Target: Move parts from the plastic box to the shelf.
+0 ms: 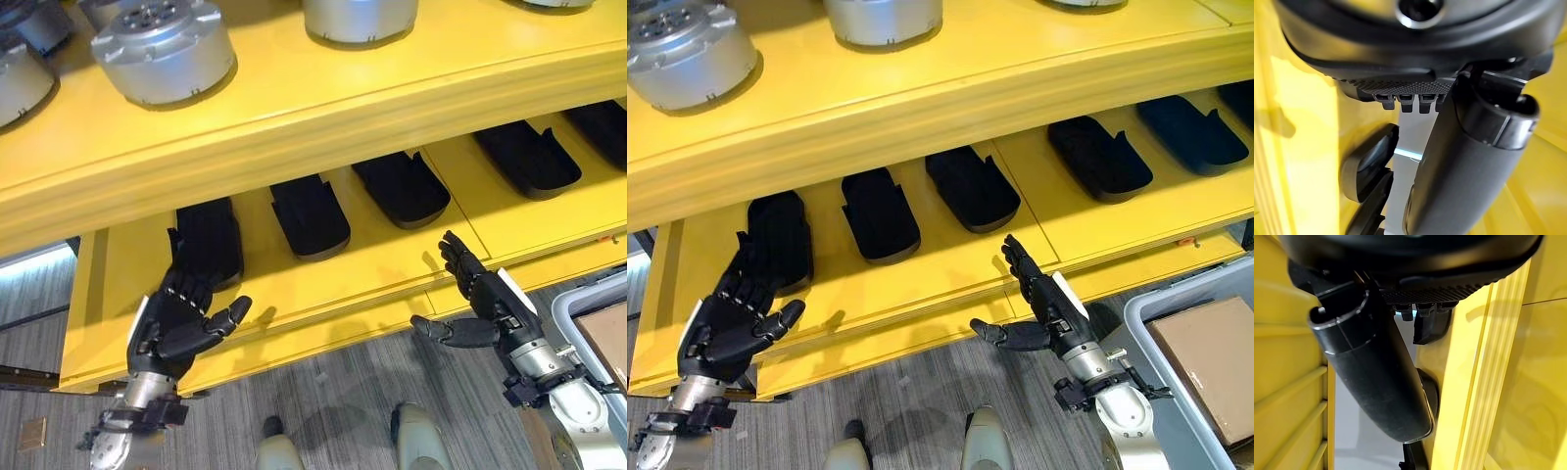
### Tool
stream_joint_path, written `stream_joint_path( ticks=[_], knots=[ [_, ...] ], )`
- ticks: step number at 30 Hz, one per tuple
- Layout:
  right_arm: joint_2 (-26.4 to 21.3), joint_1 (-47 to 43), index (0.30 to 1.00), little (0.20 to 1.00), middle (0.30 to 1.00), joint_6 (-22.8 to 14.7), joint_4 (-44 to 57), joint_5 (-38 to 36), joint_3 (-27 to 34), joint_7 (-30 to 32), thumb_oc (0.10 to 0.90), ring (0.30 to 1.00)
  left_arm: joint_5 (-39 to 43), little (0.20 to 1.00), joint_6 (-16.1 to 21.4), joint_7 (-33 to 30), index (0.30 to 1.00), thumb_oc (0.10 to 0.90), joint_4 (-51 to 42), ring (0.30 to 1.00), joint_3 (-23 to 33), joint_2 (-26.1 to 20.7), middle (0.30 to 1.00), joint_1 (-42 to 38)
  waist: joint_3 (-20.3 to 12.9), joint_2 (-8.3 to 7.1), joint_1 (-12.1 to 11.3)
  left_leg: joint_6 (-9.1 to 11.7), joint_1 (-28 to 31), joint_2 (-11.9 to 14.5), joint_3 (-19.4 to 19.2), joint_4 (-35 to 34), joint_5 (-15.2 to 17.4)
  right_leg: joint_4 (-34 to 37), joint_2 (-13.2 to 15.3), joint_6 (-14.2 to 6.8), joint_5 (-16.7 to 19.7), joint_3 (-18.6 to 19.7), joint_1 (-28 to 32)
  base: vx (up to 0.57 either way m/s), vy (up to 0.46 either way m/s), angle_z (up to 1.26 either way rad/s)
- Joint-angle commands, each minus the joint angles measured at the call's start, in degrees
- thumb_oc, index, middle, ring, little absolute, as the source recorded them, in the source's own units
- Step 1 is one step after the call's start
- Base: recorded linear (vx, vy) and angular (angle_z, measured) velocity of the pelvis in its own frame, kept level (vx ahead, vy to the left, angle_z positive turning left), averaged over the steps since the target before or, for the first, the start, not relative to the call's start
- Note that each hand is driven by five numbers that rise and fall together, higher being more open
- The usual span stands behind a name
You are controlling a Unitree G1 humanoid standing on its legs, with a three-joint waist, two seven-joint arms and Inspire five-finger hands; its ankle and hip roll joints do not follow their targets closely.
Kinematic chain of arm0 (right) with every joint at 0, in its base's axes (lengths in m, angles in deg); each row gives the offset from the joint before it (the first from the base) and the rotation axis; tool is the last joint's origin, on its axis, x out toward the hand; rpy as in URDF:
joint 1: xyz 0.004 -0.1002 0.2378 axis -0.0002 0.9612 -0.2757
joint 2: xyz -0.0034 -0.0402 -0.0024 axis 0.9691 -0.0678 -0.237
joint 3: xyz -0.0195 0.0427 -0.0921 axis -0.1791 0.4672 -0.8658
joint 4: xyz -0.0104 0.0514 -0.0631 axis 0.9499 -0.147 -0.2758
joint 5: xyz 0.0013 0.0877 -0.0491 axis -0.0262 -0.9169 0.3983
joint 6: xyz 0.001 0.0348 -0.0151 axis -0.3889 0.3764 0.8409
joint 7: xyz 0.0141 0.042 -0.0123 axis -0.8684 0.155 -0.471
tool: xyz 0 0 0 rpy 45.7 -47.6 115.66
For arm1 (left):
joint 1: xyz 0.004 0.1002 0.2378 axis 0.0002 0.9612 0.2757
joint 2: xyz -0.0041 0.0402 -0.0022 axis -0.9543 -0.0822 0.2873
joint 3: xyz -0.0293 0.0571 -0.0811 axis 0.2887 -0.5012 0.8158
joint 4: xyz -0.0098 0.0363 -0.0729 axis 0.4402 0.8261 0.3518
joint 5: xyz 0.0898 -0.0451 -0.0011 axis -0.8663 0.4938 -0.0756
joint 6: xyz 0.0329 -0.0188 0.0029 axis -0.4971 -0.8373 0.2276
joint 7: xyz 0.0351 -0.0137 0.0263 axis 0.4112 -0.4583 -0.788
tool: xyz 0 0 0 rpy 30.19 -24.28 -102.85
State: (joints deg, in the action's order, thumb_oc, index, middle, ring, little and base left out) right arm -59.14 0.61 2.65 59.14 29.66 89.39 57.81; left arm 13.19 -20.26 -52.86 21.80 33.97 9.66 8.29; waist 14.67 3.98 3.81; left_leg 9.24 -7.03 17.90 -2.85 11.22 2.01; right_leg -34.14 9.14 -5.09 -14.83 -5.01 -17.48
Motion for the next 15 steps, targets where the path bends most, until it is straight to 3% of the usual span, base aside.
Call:
stream_joint_path(
  ticks=[1,3,4,5,8,9,10,13,15],
  knots=[
    [-1.41,-0.53,1.000,1.000,1.000,-7.16,6.17,-4.70,3.57,-0.95,0.900,1.000,3.33,1.000,5.80,1.87,1.000,0.900,-2.49,1.000,2.34,-0.90,1.000,-0.86,-6.93,-1.42,0.46,-2.54,-2.03,1.59,2.89,-2.29,-6.09,9.25,-2.19,0.21,3.25,1.83,5.78,-0.02,-0.120,0.04],
    [-1.11,0.88,1.000,1.000,1.000,-7.41,6.03,-5.95,4.07,-1.34,0.900,1.000,3.30,1.000,6.05,2.57,1.000,0.900,-2.45,1.000,2.03,1.11,1.000,0.75,-7.79,-0.95,0.13,-2.12,-1.30,2.55,3.19,-5.28,-10.54,12.27,-3.52,1.02,3.58,0.75,7.21,-0.03,-0.097,0.05],
    [-1.11,0.88,1.000,1.000,1.000,-7.41,6.03,-5.95,4.08,-1.34,0.900,1.000,3.30,1.000,6.05,2.57,1.000,0.900,-2.45,1.000,2.03,1.11,1.000,0.76,-7.78,-0.93,0.14,-2.11,-1.27,2.56,3.20,-5.31,-10.56,12.30,-3.53,1.03,3.60,0.73,7.25,-0.05,-0.088,0.04],
    [-1.04,1.60,1.000,1.000,1.000,-7.43,6.06,-6.50,3.90,-1.33,0.900,1.000,2.86,1.000,6.34,2.65,1.000,0.900,-1.89,1.000,0.94,2.59,1.000,1.17,-8.32,-0.71,-0.22,-1.87,-1.39,2.54,3.16,-6.95,-13.36,15.40,-4.19,1.35,4.36,-0.17,8.74,-0.05,-0.074,0.02],
    [-0.27,1.95,1.000,1.000,1.000,-7.55,5.24,-7.27,3.60,-0.83,0.900,1.000,2.30,1.000,7.02,2.44,1.000,0.900,-0.28,1.000,-0.31,3.11,1.000,0.71,-8.38,-0.54,-0.10,-1.18,-1.57,2.77,1.83,-8.20,-16.49,18.13,-4.44,1.54,5.25,-1.26,10.25,-0.04,-0.044,0.29],
    [0.29,2.13,1.000,1.000,1.000,-7.49,4.56,-7.53,2.69,-0.04,0.900,1.000,2.54,1.000,7.18,1.86,1.000,0.900,2.00,1.000,-1.46,3.88,1.000,-0.56,-8.43,-0.88,0.40,-1.57,-1.68,2.44,-1.23,-7.43,-15.68,20.52,-3.99,1.59,6.21,-2.26,11.73,-0.07,-0.017,0.49],
    [0.51,2.11,1.000,1.000,1.000,-7.53,4.01,-7.45,2.35,0.25,0.900,1.000,2.29,1.000,7.68,1.91,1.000,0.900,2.61,1.000,-1.98,4.03,1.000,-0.90,-8.12,-1.14,0.51,-1.65,-1.36,2.02,-1.90,-6.04,-15.06,21.90,-3.64,1.52,7.14,-2.20,12.47,-0.06,0.006,0.52],
    [1.02,2.43,1.000,1.000,1.000,-6.67,3.17,-7.67,1.19,-0.04,0.900,1.000,2.39,1.000,7.46,1.66,1.000,0.900,4.56,1.000,-3.46,5.41,1.000,-1.34,-7.63,-2.66,0.05,-3.40,0.21,-5.38,2.59,-2.60,-5.22,26.09,-1.43,0.58,9.79,-1.80,14.59,-0.04,0.042,0.20],
    [2.25,3.06,1.000,1.000,1.000,-6.58,2.29,-7.49,0.81,0.10,0.900,1.000,2.24,1.000,7.31,1.65,1.000,0.900,6.43,1.000,-5.54,5.91,1.000,-2.06,-9.03,-2.47,0.74,-3.92,1.88,-6.19,1.00,-6.16,-4.61,27.88,-0.87,0.05,10.84,-2.88,15.65,0.05,0.132,0.17]
  ],
)
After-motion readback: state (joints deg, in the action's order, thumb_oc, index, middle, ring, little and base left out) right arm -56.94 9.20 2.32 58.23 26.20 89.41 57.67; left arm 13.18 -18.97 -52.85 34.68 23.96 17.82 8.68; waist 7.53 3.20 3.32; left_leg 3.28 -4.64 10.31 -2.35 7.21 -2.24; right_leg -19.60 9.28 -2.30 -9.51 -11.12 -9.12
